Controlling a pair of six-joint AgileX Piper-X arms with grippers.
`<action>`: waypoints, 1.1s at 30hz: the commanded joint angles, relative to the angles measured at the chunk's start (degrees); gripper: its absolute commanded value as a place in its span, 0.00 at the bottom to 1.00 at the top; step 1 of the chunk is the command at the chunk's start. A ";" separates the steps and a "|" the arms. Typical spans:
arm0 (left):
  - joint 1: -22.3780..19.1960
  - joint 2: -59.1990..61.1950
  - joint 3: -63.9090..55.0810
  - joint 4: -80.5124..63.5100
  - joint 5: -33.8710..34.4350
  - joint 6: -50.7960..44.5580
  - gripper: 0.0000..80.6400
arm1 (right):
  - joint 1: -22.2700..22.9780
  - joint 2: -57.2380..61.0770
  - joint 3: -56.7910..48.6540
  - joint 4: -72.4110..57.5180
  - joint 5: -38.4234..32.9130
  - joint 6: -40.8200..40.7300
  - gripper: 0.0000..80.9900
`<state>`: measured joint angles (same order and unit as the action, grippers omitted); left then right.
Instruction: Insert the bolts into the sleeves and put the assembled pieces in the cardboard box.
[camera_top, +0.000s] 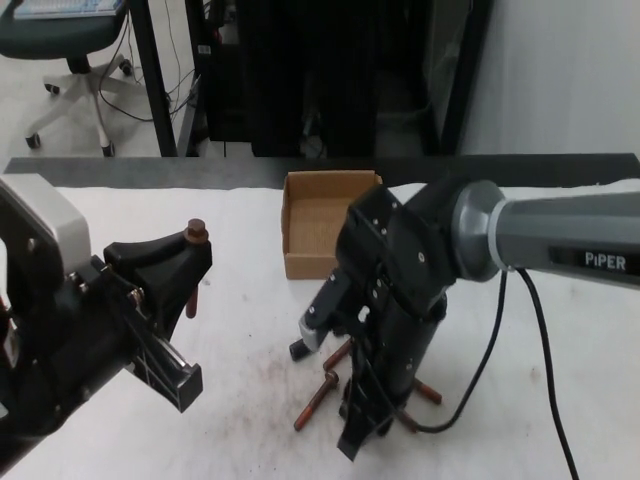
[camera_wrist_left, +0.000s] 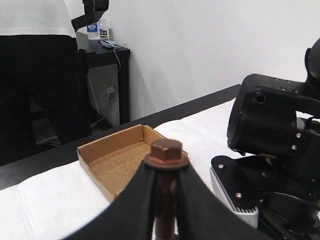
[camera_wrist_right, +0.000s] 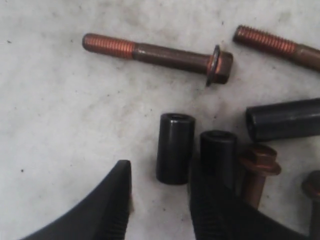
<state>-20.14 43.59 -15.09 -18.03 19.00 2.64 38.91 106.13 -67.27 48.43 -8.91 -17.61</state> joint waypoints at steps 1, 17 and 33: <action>0.11 -0.57 -0.22 -0.62 -0.55 0.40 0.00 | -0.15 -0.90 0.97 -1.17 0.05 -0.46 0.45; 0.11 -0.57 -0.22 -0.62 -1.42 0.40 0.00 | -0.15 -0.90 1.68 -9.77 0.05 -1.59 0.45; 0.11 -0.57 -0.22 -0.62 -2.32 0.40 0.00 | -0.15 -0.90 5.23 -7.18 1.68 -4.09 0.45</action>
<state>-20.14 43.59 -15.09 -18.03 17.26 2.85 38.91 105.81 -63.45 41.01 -7.30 -21.16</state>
